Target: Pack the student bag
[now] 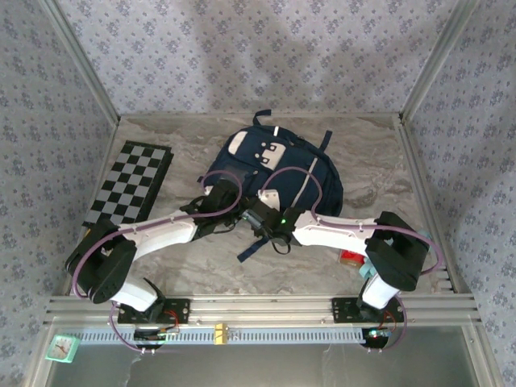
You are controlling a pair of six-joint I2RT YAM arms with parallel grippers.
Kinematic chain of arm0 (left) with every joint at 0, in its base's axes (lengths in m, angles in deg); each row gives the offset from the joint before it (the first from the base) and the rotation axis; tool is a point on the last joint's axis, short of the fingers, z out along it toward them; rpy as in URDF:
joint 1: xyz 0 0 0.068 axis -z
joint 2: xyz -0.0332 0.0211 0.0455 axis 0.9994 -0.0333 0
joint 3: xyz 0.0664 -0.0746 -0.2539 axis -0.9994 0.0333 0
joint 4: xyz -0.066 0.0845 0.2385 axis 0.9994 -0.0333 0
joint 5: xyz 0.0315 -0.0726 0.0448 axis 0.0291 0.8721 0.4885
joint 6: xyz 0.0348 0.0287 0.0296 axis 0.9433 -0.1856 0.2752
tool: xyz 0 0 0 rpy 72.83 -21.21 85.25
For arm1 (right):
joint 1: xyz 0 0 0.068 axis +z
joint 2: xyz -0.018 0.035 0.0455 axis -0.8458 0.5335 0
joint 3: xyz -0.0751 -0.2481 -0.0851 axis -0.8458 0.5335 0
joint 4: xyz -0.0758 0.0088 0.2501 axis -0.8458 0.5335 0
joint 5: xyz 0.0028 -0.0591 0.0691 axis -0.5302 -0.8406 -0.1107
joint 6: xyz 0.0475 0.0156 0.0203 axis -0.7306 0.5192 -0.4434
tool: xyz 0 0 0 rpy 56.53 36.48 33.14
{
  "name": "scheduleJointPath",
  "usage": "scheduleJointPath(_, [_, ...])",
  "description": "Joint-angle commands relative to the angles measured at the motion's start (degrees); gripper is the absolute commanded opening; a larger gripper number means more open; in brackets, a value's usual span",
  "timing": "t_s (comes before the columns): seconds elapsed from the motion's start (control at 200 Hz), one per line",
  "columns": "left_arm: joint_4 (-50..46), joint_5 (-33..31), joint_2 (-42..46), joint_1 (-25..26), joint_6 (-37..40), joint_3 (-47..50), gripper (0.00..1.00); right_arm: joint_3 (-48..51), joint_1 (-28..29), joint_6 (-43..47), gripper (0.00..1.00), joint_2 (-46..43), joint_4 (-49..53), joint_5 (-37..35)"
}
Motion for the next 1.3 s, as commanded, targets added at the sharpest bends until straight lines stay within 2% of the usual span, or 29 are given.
scheduleJointPath(0.0, [4.87, 4.09, 3.74, 1.91, 0.22, -3.71, 0.00, -0.51, -0.91, 1.60, 0.31, 0.89, -1.32, -3.11])
scheduleJointPath(0.175, [4.29, 3.65, 4.26, 2.09, 0.47, -3.89, 0.00, -1.75, -1.37, 2.25, 0.28, 1.43, -0.44, -5.00])
scheduleJointPath(0.26, [3.49, 2.87, 4.82, 2.07, 0.92, -3.76, 0.00, -1.41, -1.28, 2.09, 0.14, 0.91, 0.36, -5.31])
scheduleJointPath(0.315, [3.38, 2.26, 5.21, 2.05, 1.25, -3.62, 0.00, -1.22, -1.32, 1.55, 0.10, 0.21, 1.56, -5.32])
scheduleJointPath(0.565, [2.57, 1.61, 4.89, 1.97, 1.64, -3.93, 0.00, 0.67, -0.57, -2.40, 0.06, -2.51, 8.65, -3.48])
scheduleJointPath(0.72, [3.39, 2.16, 4.20, 1.97, 1.02, -3.93, 0.00, 0.66, -1.09, -1.67, 0.07, -2.15, 5.89, -3.82])
scheduleJointPath(0.815, [3.32, 2.57, 4.16, 1.98, 0.93, -4.24, 0.00, -2.19, -1.76, -0.96, 0.14, 0.16, 6.56, -5.34])
scheduleJointPath(0.895, [3.20, 2.38, 4.51, 2.00, 1.02, -4.16, 0.00, -3.94, -1.97, -0.84, 0.25, 1.82, 6.80, -7.33])
scheduleJointPath(1.004, [3.02, 2.13, 4.92, 1.97, 1.18, -3.92, 0.00, -4.80, -2.24, -1.40, 0.30, 3.19, 5.56, -8.16])
scheduleJointPath(1.174, [2.90, 2.07, 5.23, 2.00, 1.36, -3.90, 0.00, -6.99, -2.42, -2.76, 0.30, 5.28, 6.54, -11.27])
scheduleJointPath(1.294, [2.24, 1.74, 5.33, 1.91, 1.59, -4.14, 0.00, -6.61, -1.74, -2.09, 0.21, 4.86, 6.37, -12.00])
